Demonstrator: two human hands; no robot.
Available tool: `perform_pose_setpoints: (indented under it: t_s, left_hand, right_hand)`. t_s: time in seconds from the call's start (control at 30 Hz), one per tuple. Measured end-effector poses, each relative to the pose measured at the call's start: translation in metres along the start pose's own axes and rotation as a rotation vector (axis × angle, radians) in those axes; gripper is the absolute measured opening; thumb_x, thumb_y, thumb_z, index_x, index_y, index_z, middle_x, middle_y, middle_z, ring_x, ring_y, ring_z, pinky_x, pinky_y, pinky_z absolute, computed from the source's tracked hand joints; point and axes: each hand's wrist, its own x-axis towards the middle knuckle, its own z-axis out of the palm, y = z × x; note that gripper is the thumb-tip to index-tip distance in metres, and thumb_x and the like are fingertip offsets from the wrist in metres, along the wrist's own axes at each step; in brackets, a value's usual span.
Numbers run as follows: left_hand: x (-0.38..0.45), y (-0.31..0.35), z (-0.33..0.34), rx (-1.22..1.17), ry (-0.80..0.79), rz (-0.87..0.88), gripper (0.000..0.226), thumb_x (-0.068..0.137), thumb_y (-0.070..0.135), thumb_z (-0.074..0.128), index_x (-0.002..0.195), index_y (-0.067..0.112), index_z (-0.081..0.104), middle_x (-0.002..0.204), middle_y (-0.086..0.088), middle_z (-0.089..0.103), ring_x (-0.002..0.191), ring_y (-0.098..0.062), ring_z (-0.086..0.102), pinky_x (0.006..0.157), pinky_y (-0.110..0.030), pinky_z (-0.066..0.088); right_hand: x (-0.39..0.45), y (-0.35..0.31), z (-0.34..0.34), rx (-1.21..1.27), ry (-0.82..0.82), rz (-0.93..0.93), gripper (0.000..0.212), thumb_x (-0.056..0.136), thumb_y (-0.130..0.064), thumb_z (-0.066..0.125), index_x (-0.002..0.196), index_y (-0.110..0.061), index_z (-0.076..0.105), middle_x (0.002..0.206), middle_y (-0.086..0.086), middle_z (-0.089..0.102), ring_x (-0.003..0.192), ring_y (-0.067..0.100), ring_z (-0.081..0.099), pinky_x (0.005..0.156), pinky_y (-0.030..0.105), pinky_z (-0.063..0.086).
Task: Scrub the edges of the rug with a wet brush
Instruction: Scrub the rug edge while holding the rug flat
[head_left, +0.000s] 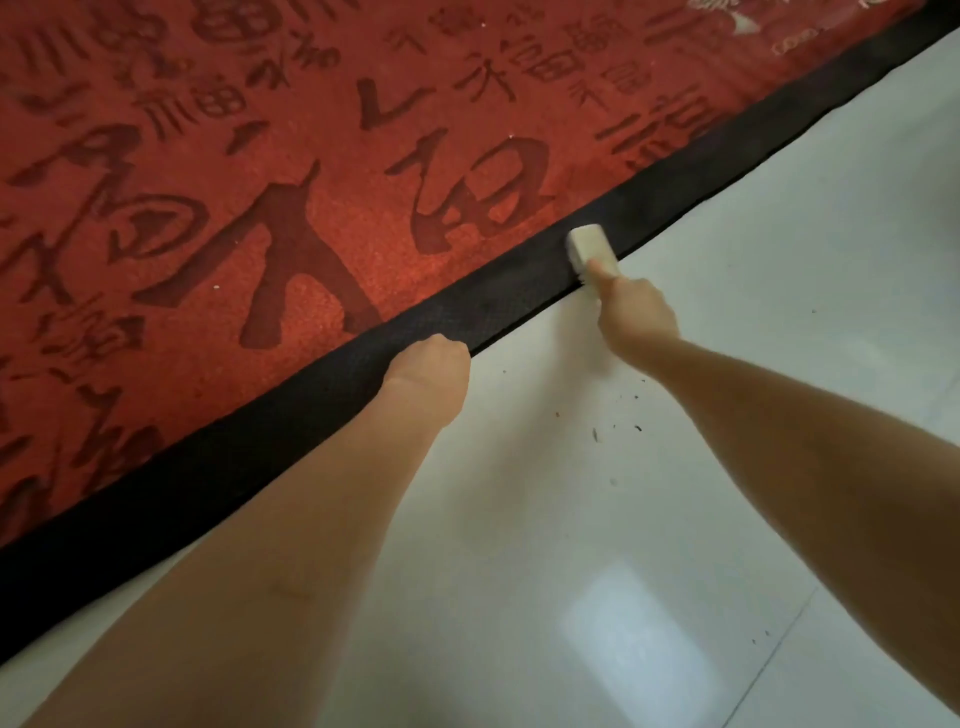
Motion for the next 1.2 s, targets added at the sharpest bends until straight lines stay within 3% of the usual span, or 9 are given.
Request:
perform_pose_setpoints:
  t_s: [0.1, 0.23, 0.43, 0.57, 0.7, 0.83, 0.97, 1.07, 1.2]
  left_hand:
    - [0.002, 0.002, -0.005, 0.004, -0.019, 0.007, 0.02, 0.091, -0.002, 0.049, 0.109, 0.002, 0.059, 0.118, -0.015, 0.061, 0.107, -0.029, 0.061, 0.078, -0.032, 0.047]
    - [0.018, 0.005, -0.019, 0.004, -0.033, 0.032, 0.024, 0.093, 0.004, 0.051, 0.116, 0.005, 0.058, 0.124, -0.013, 0.057, 0.113, -0.029, 0.058, 0.086, -0.034, 0.047]
    - [0.021, 0.001, -0.022, 0.01, -0.074, 0.059, 0.017, 0.09, 0.002, 0.049, 0.103, 0.003, 0.06, 0.113, -0.015, 0.063, 0.103, -0.03, 0.061, 0.074, -0.033, 0.045]
    - [0.018, -0.004, -0.018, -0.017, -0.041, 0.049, 0.017, 0.093, 0.006, 0.048, 0.105, 0.002, 0.059, 0.117, -0.016, 0.06, 0.108, -0.032, 0.059, 0.078, -0.033, 0.044]
    - [0.016, -0.013, 0.004, -0.068, -0.057, 0.05, 0.01, 0.095, 0.008, 0.047, 0.086, 0.006, 0.05, 0.121, -0.017, 0.059, 0.109, -0.031, 0.058, 0.076, -0.032, 0.04]
    - [0.01, -0.018, 0.026, -0.075, -0.086, 0.042, 0.05, 0.098, 0.009, 0.043, 0.147, 0.001, 0.035, 0.16, -0.015, 0.022, 0.14, -0.034, 0.033, 0.101, -0.035, 0.042]
    - [0.002, -0.015, 0.025, -0.024, -0.045, 0.042, 0.053, 0.101, 0.011, 0.04, 0.152, 0.003, 0.026, 0.164, -0.01, 0.009, 0.147, -0.035, 0.019, 0.109, -0.036, 0.033]
    - [-0.007, -0.021, 0.028, -0.001, -0.05, 0.026, 0.053, 0.098, 0.006, 0.039, 0.15, 0.002, 0.029, 0.163, -0.012, 0.011, 0.145, -0.034, 0.024, 0.107, -0.037, 0.036]
    - [-0.023, -0.03, 0.031, -0.005, -0.078, 0.007, 0.055, 0.096, 0.005, 0.041, 0.149, 0.002, 0.03, 0.163, -0.012, 0.011, 0.146, -0.033, 0.023, 0.106, -0.038, 0.038]
  right_hand:
    - [-0.005, -0.025, 0.002, 0.038, 0.029, -0.06, 0.058, 0.096, -0.01, 0.029, 0.15, -0.032, 0.026, 0.109, 0.02, 0.055, 0.102, 0.037, 0.057, 0.083, 0.038, 0.041]
    - [-0.049, -0.034, 0.032, 0.017, -0.107, -0.33, 0.083, 0.083, 0.0, 0.028, 0.148, -0.051, 0.013, 0.079, 0.005, 0.049, 0.07, 0.026, 0.053, 0.065, 0.031, 0.038]
    - [0.004, -0.029, 0.002, 0.115, 0.004, -0.052, 0.067, 0.09, -0.004, 0.029, 0.149, -0.036, 0.027, 0.116, 0.021, 0.055, 0.094, 0.037, 0.055, 0.079, 0.039, 0.044]
    - [-0.057, -0.048, 0.038, 0.192, -0.097, -0.297, 0.075, 0.086, -0.001, 0.029, 0.147, -0.044, 0.024, 0.083, 0.012, 0.059, 0.077, 0.032, 0.06, 0.072, 0.037, 0.05]
    - [-0.006, -0.011, 0.011, -0.032, -0.084, -0.278, 0.061, 0.096, -0.01, 0.034, 0.147, -0.043, 0.029, 0.108, 0.019, 0.061, 0.092, 0.037, 0.06, 0.079, 0.037, 0.046]
    - [-0.034, -0.04, 0.013, 0.091, -0.05, -0.193, 0.069, 0.088, -0.003, 0.03, 0.148, -0.037, 0.028, 0.094, 0.016, 0.054, 0.091, 0.038, 0.059, 0.076, 0.036, 0.046]
    - [-0.08, -0.039, 0.043, 0.059, -0.179, -0.443, 0.08, 0.087, -0.003, 0.032, 0.149, -0.05, 0.013, 0.091, 0.016, 0.061, 0.083, 0.035, 0.062, 0.077, 0.037, 0.049]
    - [-0.039, -0.018, 0.018, -0.053, -0.158, -0.287, 0.068, 0.095, -0.01, 0.032, 0.149, -0.048, 0.017, 0.1, 0.017, 0.058, 0.089, 0.036, 0.06, 0.079, 0.038, 0.046]
    - [-0.082, -0.064, 0.035, 0.097, -0.129, -0.238, 0.073, 0.088, -0.001, 0.028, 0.149, -0.041, 0.022, 0.074, 0.007, 0.05, 0.074, 0.03, 0.057, 0.067, 0.036, 0.046]
